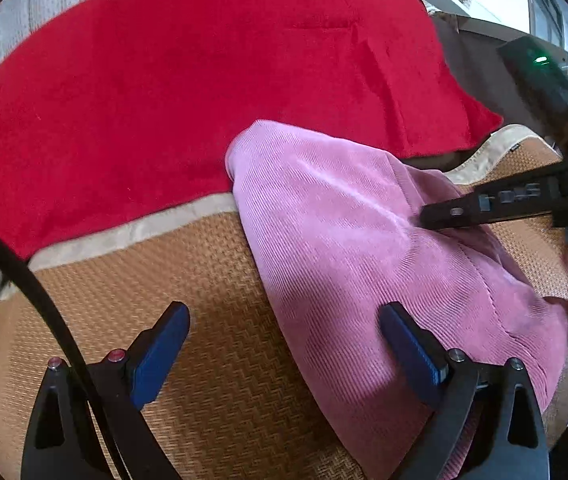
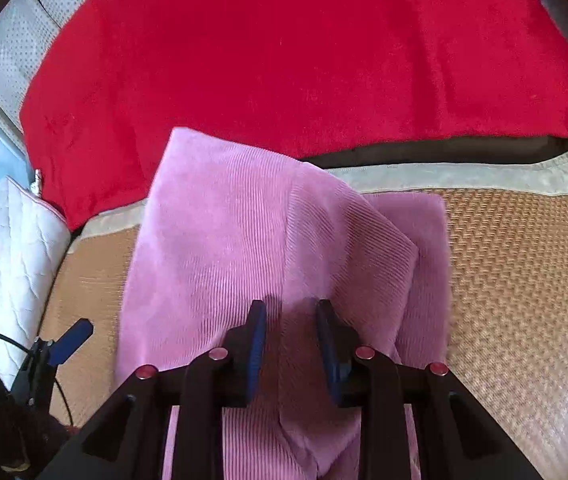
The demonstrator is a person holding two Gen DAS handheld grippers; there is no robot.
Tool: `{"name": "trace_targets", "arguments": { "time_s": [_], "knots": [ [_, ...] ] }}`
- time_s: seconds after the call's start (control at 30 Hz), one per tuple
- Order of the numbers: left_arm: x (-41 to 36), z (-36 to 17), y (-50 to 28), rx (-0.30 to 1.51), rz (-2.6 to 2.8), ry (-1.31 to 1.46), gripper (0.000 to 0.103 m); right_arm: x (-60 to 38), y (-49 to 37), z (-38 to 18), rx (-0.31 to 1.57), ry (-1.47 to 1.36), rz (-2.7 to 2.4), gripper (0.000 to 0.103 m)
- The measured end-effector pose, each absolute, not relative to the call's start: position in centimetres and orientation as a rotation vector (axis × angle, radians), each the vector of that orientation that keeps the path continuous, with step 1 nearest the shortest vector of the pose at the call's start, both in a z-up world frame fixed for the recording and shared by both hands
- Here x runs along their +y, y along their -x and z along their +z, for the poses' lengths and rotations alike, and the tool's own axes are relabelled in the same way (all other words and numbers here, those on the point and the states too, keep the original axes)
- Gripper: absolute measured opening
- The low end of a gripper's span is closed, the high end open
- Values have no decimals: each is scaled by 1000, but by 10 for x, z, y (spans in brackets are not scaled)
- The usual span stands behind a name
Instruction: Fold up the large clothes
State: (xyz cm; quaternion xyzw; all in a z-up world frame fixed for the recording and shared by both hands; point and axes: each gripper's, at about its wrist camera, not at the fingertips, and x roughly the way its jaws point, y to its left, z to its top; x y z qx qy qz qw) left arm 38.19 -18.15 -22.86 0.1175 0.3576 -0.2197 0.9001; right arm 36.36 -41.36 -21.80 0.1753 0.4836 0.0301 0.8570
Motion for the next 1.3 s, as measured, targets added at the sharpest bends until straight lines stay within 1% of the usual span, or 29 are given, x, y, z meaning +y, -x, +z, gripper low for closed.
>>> {"name": "trace_targets", "arguments": {
  "time_s": [0.23, 0.3, 0.43, 0.6, 0.63, 0.67, 0.7, 0.73, 0.8, 0.93, 1.3],
  "knots": [
    [-166, -214, -370, 693, -445, -244, 97, -412, -302, -188, 989, -283, 128, 30],
    [-170, -221, -368, 716, -451, -293, 97, -410, -296, -192, 1005, -264, 133, 30],
    [-173, -228, -363, 705, -446, -315, 97, -408, -301, -226, 1084, -289, 152, 31],
    [-170, -220, -355, 669, -440, -323, 97, -417, -298, -207, 1029, -291, 162, 32],
    [-171, -219, -352, 661, -438, -331, 97, -418, -295, -204, 1006, -296, 165, 38],
    [-171, -218, -351, 650, -437, -338, 97, -420, -295, -202, 994, -301, 166, 46],
    [-171, -216, -349, 639, -437, -344, 97, -421, -290, -198, 978, -307, 160, 72],
    [-172, -214, -346, 630, -439, -345, 97, -423, -289, -197, 961, -312, 156, 79],
    [-171, -210, -346, 620, -444, -339, 97, -423, -287, -191, 913, -309, 144, 79],
    [-171, -206, -347, 612, -452, -326, 97, -426, -285, -183, 890, -323, 143, 79],
    [-178, -202, -342, 606, -457, -317, 97, -439, -278, -188, 885, -350, 114, 79]
  ]
}}
